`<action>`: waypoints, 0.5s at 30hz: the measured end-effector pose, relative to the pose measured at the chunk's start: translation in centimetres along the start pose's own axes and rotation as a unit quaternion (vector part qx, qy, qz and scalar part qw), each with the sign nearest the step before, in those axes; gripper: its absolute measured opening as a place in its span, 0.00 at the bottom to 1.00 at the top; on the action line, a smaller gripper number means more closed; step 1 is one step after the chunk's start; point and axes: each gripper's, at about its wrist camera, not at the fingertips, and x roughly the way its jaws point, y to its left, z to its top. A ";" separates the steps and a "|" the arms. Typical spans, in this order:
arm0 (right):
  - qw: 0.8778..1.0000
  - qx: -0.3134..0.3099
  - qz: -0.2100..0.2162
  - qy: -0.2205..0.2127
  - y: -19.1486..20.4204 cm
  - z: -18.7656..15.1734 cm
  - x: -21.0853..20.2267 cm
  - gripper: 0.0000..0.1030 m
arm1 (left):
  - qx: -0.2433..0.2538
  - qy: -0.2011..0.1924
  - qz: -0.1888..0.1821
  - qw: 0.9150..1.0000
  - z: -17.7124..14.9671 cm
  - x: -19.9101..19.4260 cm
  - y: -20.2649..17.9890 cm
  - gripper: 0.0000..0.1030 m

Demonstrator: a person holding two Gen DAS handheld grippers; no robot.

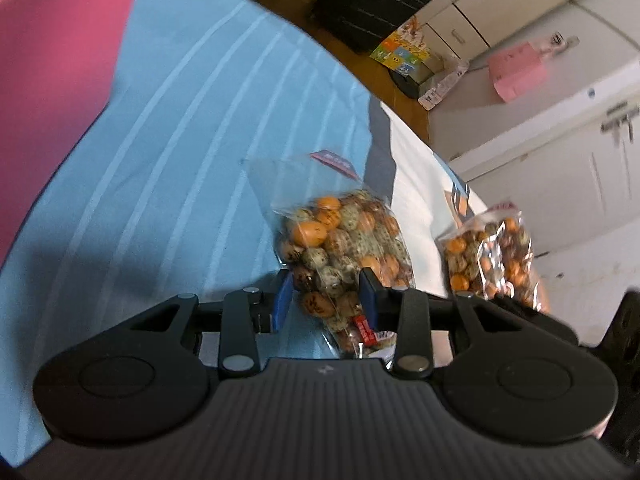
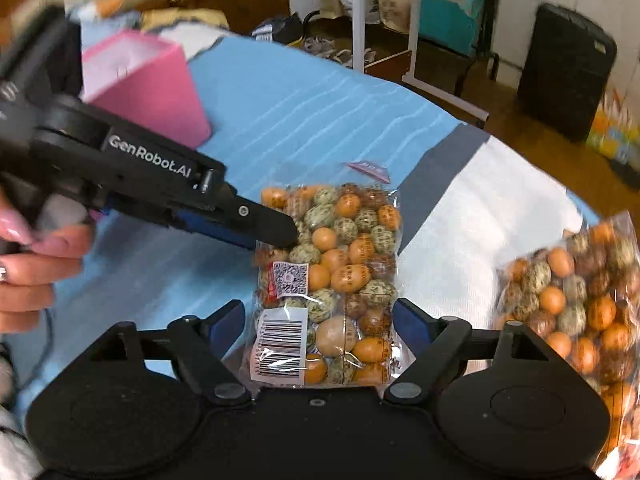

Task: Organize snacks
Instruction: 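Grasp the nut bag with the left tool while the right tool closes on it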

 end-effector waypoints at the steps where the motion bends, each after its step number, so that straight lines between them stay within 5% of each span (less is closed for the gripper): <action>1: 1.000 0.000 -0.010 -0.001 0.0 0.1 0.2 0.85 | 0.008 -0.002 0.004 1.000 -0.1 0.0 -0.3 0.36; 11: 0.999 0.028 -0.026 -0.011 0.4 -0.1 1.5 0.89 | 0.029 -0.004 0.002 1.000 -1.3 0.3 -0.6 0.48; 15: 0.997 0.062 -0.035 0.006 0.6 0.3 1.5 0.82 | 0.057 -0.010 0.008 0.998 -1.9 0.3 -1.5 0.52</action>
